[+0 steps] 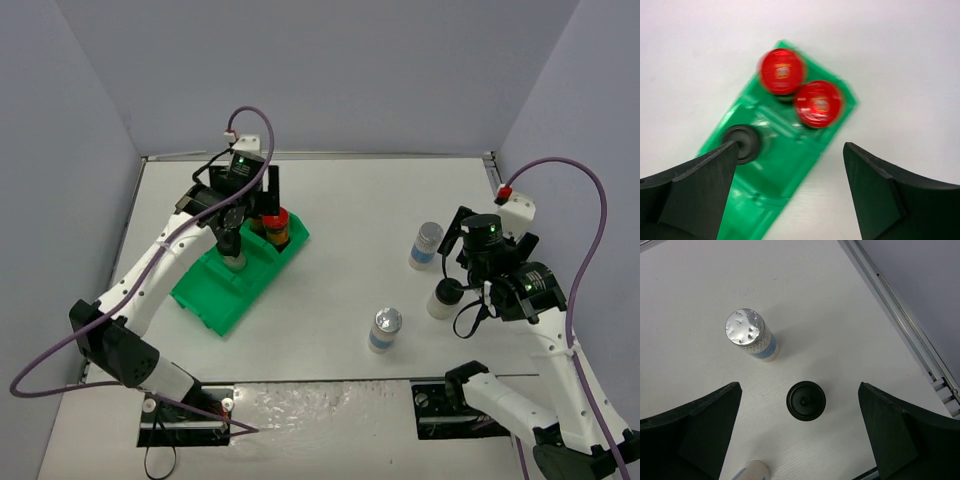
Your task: Organize the condiment bottles
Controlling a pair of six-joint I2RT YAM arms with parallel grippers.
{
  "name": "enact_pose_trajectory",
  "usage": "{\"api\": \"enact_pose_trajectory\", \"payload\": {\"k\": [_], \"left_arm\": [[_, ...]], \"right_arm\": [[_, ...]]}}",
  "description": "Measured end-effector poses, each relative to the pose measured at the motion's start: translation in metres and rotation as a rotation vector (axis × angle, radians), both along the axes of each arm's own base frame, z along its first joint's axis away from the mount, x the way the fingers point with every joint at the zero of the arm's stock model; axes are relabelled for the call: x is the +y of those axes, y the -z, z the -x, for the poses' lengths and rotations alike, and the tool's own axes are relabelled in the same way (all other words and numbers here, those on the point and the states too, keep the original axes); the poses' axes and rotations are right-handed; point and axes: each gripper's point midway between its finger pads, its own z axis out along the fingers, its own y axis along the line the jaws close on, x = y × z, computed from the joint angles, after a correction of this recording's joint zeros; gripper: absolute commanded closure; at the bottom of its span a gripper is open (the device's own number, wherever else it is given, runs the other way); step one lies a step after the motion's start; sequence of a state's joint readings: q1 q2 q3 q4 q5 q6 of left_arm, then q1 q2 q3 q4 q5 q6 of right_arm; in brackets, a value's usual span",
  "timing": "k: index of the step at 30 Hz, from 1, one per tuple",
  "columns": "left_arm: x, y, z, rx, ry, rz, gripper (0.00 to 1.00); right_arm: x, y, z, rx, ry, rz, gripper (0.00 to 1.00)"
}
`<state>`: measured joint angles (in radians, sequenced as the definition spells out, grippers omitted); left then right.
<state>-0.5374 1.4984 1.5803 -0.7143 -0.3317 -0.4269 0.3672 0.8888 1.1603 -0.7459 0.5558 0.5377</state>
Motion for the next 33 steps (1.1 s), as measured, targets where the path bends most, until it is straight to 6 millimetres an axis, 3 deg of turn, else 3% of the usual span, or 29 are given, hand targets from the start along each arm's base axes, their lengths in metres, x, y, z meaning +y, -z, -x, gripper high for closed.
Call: {"api": "enact_pose_trajectory", "payload": {"k": [4,7,10,13,18,21,25,33], "left_arm": [[-0.08,-0.043,0.024,-0.075,0.225,0.063,0.17],[-0.132,-0.043,0.036,-0.061,0.357,0.092,0.17],[-0.18,-0.024,0.042,-0.017,0.459,0.094,0.17],[-0.222,0.009,0.043,0.044,0.536,0.095,0.17],[-0.289,0.056,0.052,0.131,0.67,0.123,0.17],[-0.321,0.071,0.063,0.158,0.743,0.151,0.17],[-0.356,0.077,0.082,0.162,0.829,0.191,0.17],[-0.404,0.068,0.119,0.135,0.963,0.266,0.16]], "right_arm": [[-0.01,-0.011,-0.001,-0.016,0.05,0.038,0.0],[-0.022,-0.024,0.002,-0.04,0.105,0.068,0.0],[-0.035,-0.042,0.008,-0.074,0.158,0.083,0.0],[-0.043,-0.061,0.016,-0.129,0.193,0.073,0.0],[-0.051,-0.074,0.032,-0.174,0.22,0.058,0.0],[-0.053,-0.073,0.036,-0.165,0.228,0.058,0.0],[-0.054,-0.07,0.039,-0.151,0.23,0.064,0.0],[-0.056,-0.068,0.045,-0.138,0.233,0.066,0.0]]}}
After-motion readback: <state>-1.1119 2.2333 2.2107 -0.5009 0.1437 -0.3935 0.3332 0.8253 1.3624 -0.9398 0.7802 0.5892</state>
